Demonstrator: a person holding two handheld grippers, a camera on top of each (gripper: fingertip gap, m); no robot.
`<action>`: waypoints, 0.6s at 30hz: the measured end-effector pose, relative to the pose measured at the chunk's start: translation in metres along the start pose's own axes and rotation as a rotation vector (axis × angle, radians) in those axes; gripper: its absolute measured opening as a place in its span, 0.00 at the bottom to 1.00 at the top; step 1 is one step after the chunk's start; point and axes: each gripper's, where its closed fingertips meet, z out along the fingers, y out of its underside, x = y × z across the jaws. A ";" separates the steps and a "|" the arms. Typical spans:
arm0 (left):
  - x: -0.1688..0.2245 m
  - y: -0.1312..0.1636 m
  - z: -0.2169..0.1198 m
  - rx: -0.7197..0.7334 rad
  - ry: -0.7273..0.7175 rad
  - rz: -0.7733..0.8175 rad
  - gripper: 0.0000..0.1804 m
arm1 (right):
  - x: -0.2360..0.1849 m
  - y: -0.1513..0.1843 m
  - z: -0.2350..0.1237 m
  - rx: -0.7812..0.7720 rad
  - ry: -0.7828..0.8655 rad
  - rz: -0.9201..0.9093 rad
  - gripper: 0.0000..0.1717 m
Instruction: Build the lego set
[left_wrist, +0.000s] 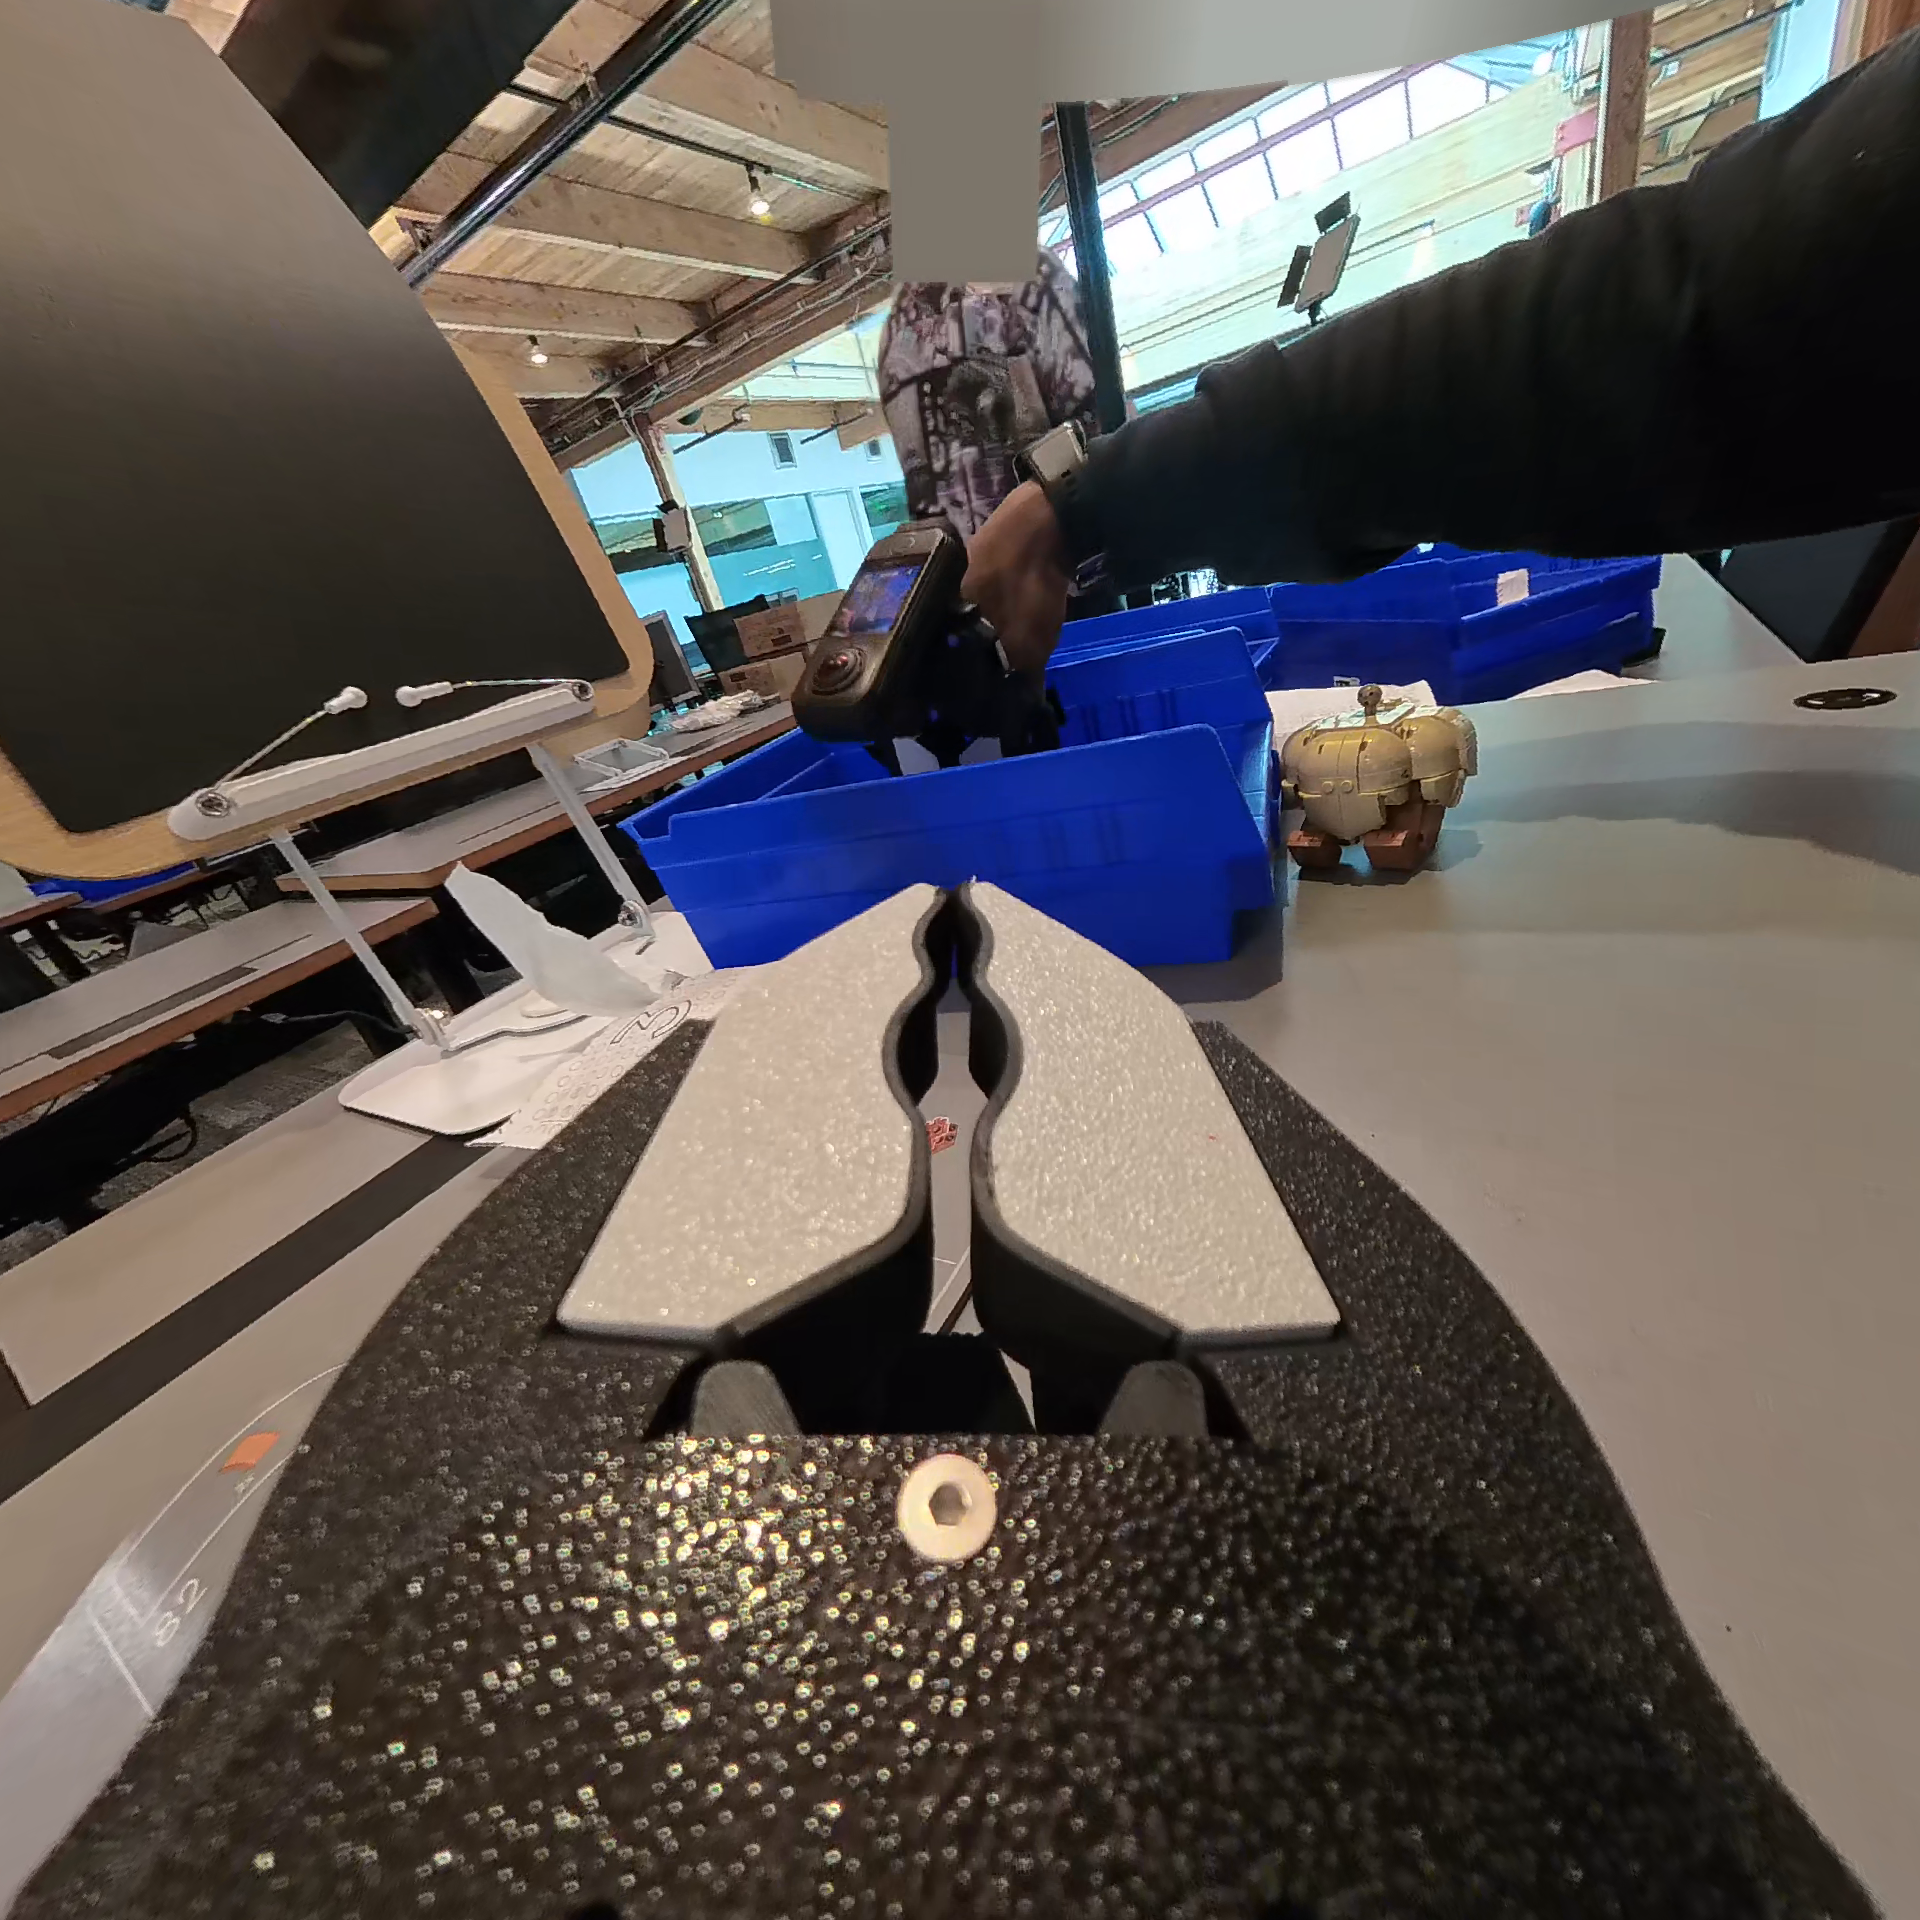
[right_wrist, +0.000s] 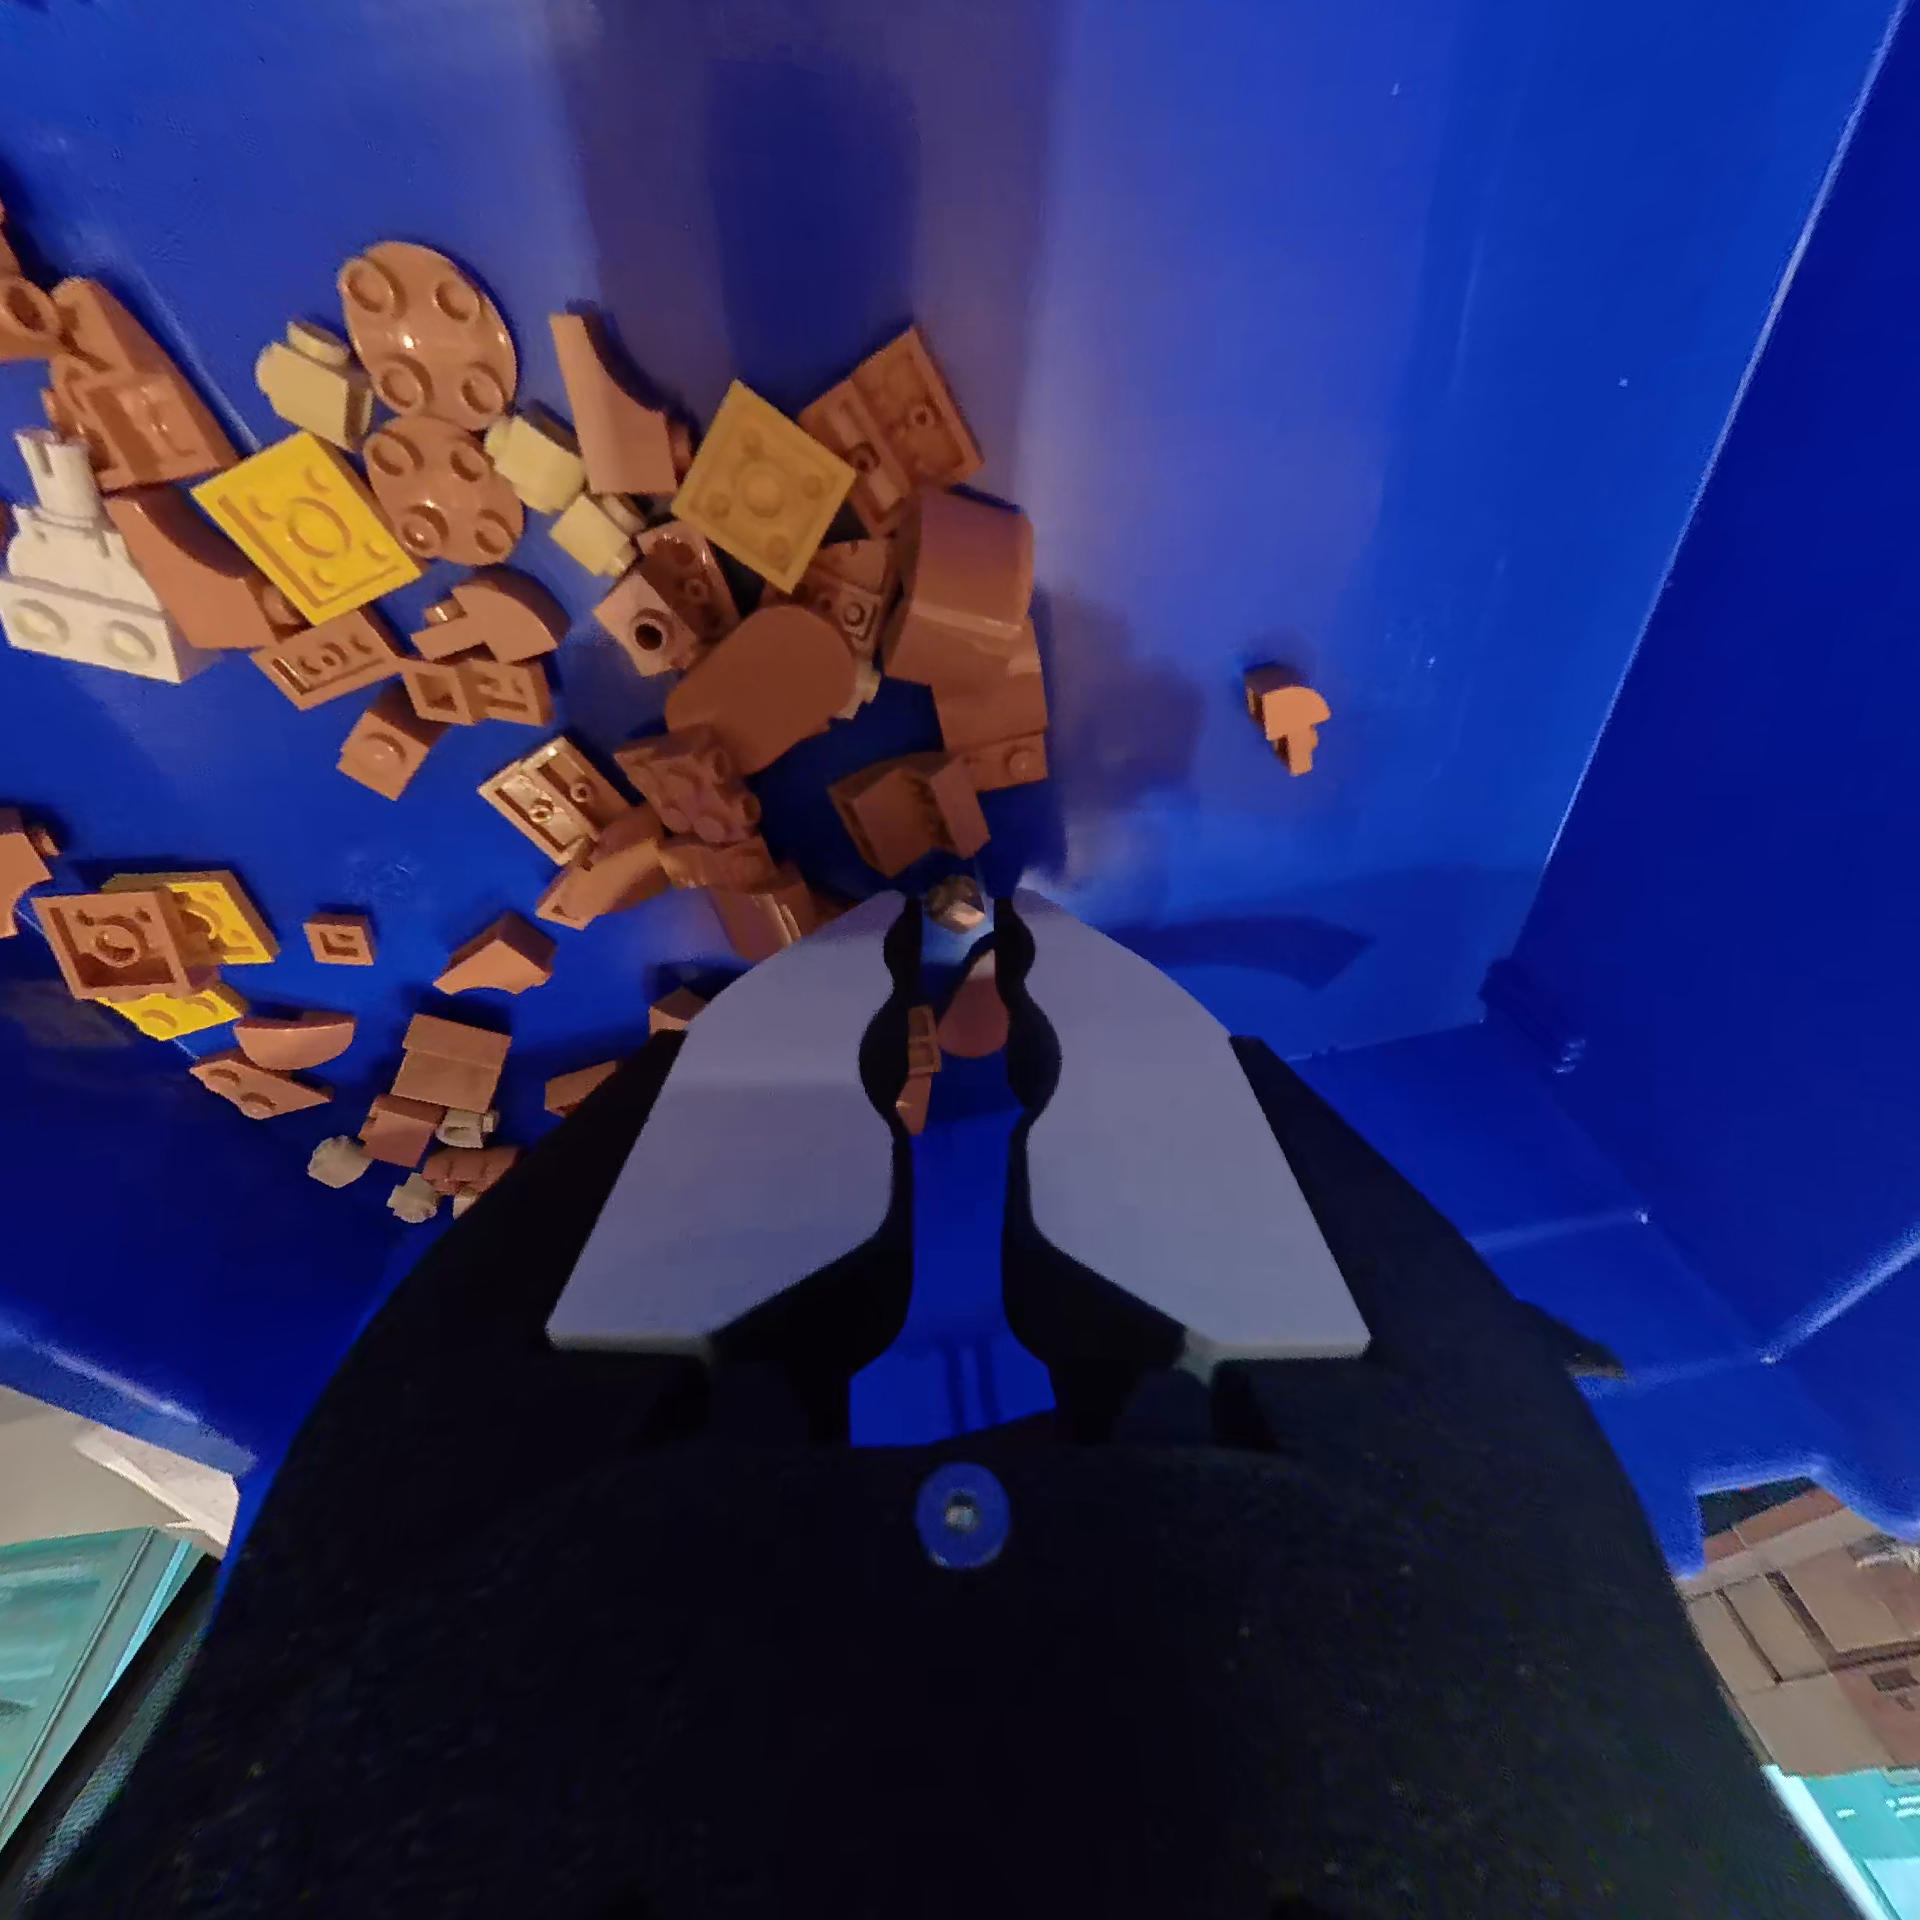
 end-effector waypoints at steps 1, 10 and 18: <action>0.000 0.000 0.000 0.000 0.001 0.001 0.00 | -0.001 0.000 0.001 -0.009 -0.006 0.000 0.06; 0.001 0.000 0.000 -0.001 0.003 0.005 0.00 | -0.002 -0.004 -0.019 0.060 0.044 0.065 0.06; 0.001 0.000 -0.001 -0.002 0.008 -0.005 0.00 | -0.125 -0.083 -0.156 0.654 -0.003 0.056 0.06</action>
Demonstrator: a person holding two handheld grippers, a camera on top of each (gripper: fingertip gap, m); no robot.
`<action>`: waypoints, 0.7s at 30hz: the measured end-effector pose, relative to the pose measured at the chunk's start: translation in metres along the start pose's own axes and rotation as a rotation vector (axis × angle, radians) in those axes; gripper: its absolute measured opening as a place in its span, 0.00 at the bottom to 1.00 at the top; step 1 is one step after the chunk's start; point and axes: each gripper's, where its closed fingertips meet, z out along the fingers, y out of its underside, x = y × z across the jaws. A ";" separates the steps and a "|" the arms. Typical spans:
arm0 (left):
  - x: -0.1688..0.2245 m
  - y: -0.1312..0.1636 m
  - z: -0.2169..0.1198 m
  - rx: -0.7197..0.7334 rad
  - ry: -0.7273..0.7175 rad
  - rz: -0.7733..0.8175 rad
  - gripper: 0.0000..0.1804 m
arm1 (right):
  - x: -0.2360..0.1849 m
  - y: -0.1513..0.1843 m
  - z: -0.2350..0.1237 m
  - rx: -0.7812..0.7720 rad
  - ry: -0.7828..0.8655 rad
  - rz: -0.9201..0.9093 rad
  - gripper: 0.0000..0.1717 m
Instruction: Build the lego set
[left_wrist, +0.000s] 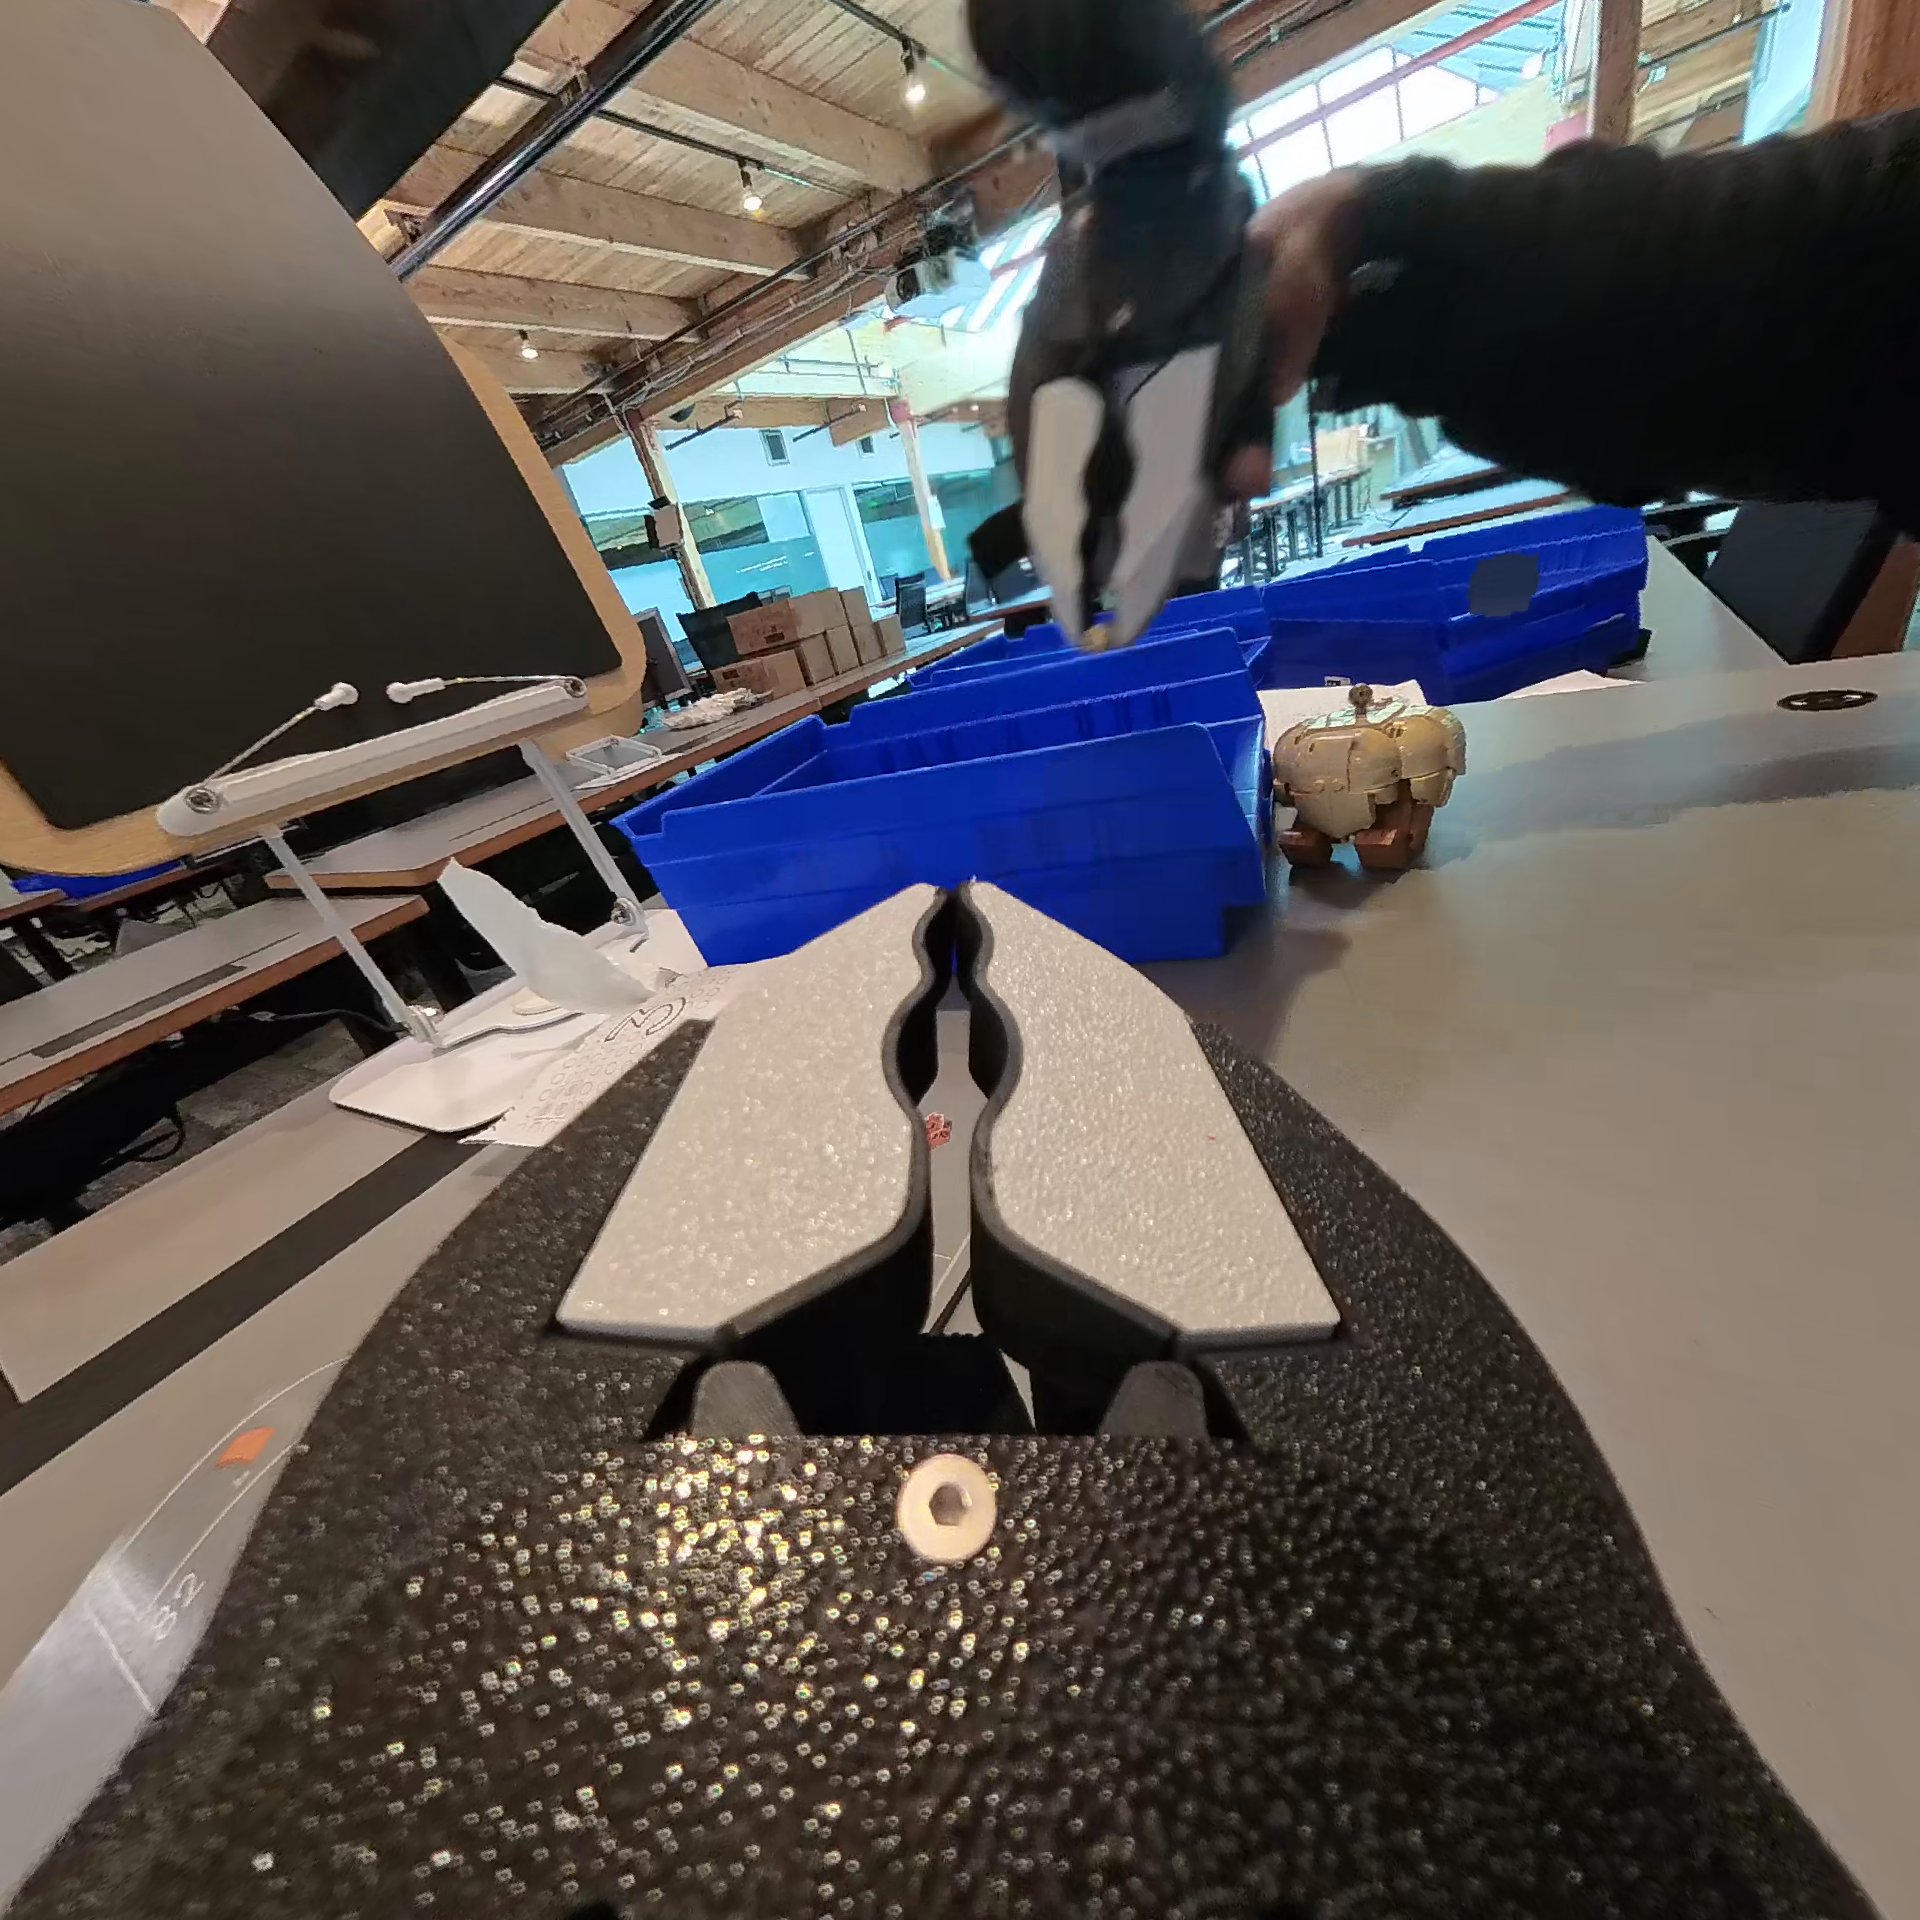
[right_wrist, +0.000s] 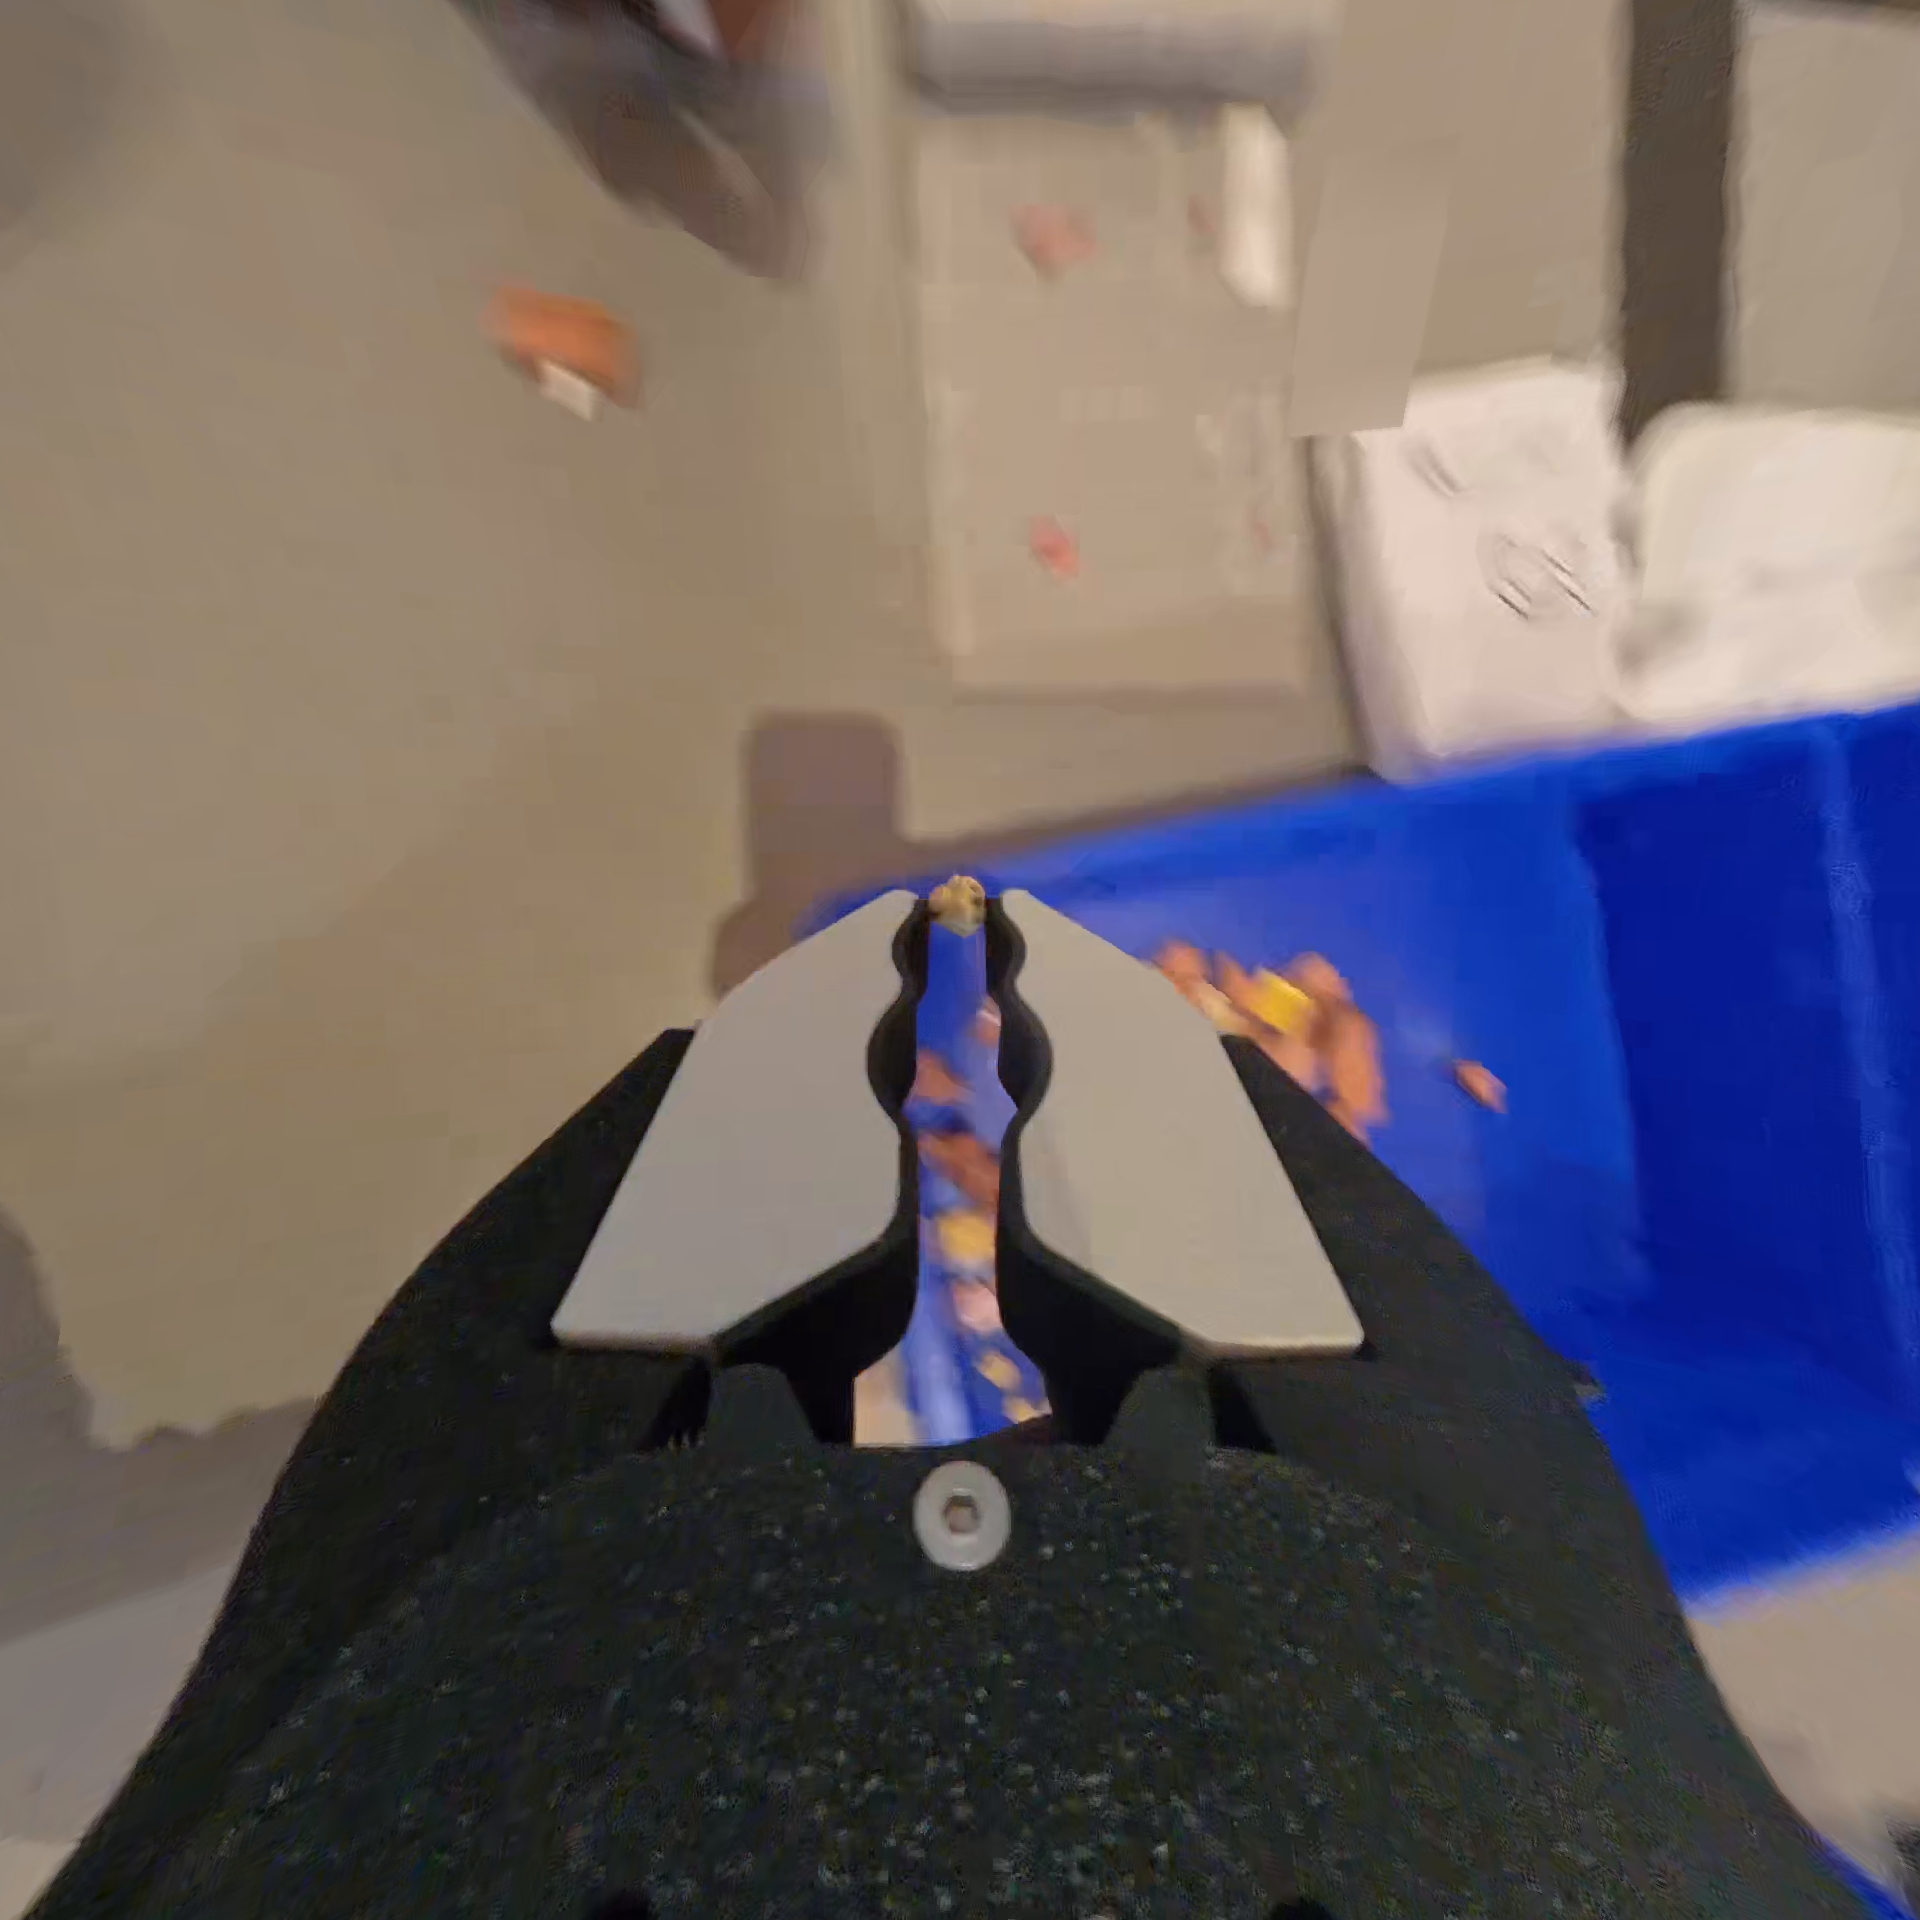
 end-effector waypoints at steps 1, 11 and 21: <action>0.000 0.000 0.001 -0.004 0.001 -0.002 0.00 | -0.027 -0.014 0.003 0.048 -0.055 -0.005 0.06; 0.000 0.001 -0.001 -0.012 -0.014 0.007 0.00 | -0.149 -0.064 0.138 0.174 -0.188 0.161 0.06; -0.001 0.001 -0.006 -0.023 -0.016 -0.001 0.00 | -0.140 -0.058 0.131 0.157 -0.085 0.152 0.14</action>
